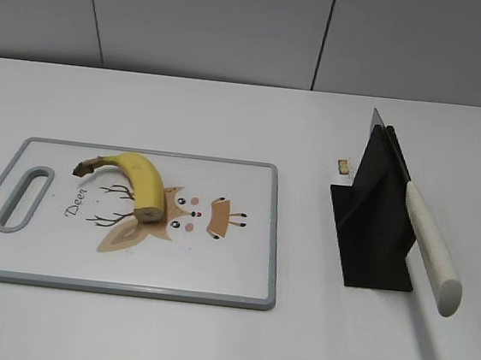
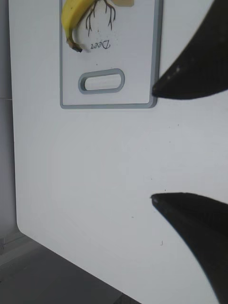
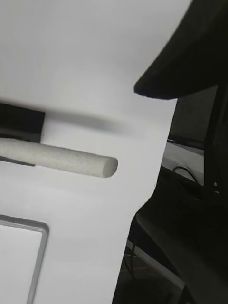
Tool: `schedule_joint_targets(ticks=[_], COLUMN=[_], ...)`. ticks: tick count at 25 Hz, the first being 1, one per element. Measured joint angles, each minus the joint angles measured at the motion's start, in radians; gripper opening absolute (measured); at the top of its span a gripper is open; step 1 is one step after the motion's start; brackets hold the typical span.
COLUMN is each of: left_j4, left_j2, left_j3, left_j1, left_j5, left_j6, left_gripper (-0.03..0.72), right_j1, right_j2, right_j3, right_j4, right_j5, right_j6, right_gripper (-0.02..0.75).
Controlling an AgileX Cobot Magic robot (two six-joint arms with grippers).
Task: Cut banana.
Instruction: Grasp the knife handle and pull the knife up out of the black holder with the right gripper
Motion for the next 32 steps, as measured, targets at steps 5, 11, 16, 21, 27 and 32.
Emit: schedule_joint_targets(ticks=[5,11,16,21,27,32], left_j4=[0.000,0.000,-0.001,-0.002,-0.002,-0.002], left_j2=[0.000,0.000,0.000,0.000,0.000,0.000], left_j3=[0.000,0.000,0.000,0.000,0.000,0.000], left_j1=[0.000,0.000,0.000,0.000,0.000,0.000], left_j5=[0.000,0.000,0.000,0.000,0.000,0.000], left_j6=[0.000,0.000,0.000,0.000,0.000,0.000], left_gripper=[0.589,0.589,0.589,0.589,0.589,0.589], right_j1=[0.000,0.000,0.000,0.000,0.000,0.000], right_j2=[0.116,0.196,0.263,0.338,0.415,0.466], right_j3=[0.000,0.000,-0.002,-0.002,-0.002,-0.004], right_j4=[0.042,0.044,0.045,0.044,0.015,-0.002], right_j5=[-0.002,-0.018,-0.066,-0.101,-0.152,-0.185], right_j6=[0.010,0.012,0.025,0.030,0.030,0.030], right_gripper=[0.553,0.553,0.552,0.537,0.531,0.529])
